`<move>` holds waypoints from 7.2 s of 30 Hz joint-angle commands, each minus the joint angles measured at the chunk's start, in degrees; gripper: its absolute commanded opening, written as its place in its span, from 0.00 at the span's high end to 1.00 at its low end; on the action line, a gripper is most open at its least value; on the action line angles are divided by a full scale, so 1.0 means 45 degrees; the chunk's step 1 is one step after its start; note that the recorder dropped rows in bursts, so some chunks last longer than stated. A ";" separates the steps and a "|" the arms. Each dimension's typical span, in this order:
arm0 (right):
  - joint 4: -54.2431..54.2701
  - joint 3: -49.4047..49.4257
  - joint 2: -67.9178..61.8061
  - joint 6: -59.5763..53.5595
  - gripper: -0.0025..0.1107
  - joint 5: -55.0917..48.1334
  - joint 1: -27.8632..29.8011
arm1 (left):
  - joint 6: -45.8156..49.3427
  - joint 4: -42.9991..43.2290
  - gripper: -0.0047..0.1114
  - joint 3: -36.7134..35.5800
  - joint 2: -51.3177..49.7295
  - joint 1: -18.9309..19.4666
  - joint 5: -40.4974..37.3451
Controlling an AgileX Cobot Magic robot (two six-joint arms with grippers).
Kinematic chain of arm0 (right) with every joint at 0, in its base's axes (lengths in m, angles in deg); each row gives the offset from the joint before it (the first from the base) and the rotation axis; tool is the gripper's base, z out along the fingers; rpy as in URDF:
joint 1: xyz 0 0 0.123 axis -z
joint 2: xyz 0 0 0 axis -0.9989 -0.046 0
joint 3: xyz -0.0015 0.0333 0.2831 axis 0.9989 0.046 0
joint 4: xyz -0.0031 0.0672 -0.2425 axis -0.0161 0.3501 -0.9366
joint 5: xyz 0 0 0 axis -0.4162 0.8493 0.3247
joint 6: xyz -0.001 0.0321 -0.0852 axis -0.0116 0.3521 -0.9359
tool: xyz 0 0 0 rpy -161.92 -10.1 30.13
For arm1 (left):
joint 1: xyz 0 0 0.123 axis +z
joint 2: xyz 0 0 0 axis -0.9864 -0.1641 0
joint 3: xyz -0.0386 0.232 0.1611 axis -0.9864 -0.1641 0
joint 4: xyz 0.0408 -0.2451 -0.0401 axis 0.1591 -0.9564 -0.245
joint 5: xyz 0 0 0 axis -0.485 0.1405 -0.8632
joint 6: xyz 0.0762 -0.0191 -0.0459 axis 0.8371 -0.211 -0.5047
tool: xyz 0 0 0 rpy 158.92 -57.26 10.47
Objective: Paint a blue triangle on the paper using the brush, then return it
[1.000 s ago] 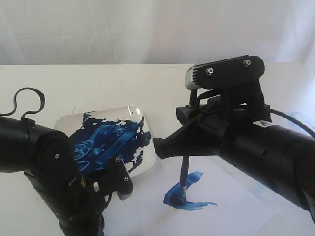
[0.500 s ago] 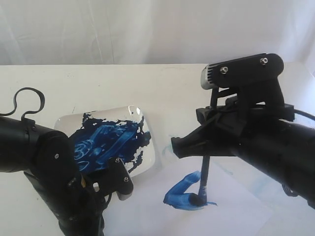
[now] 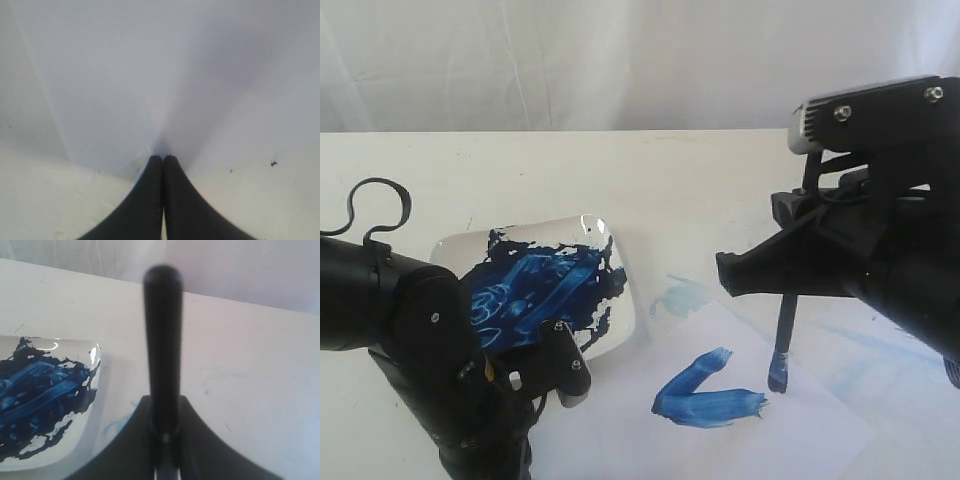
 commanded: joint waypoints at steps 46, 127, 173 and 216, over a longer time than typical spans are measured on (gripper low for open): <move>-0.5582 -0.0007 -0.2685 0.6347 0.98 0.0475 0.0008 | -0.0033 -0.0133 0.96 -0.0118 -0.0077 -0.0019 -0.0568; -0.1502 -0.1539 0.0751 0.0995 0.98 -1.2108 0.6786 | -0.0033 -0.0255 0.96 -0.0118 -0.0077 -0.0019 -0.0881; -0.8873 -0.2175 -0.2636 0.5932 0.98 -1.3909 0.9141 | -0.0033 -0.0279 0.96 -0.0118 -0.0077 -0.0019 -0.0759; -1.5016 -0.2175 -0.1108 1.1784 0.98 -1.5884 0.9141 | -0.0033 -0.0279 0.96 -0.0118 -0.0077 -0.0019 -0.0759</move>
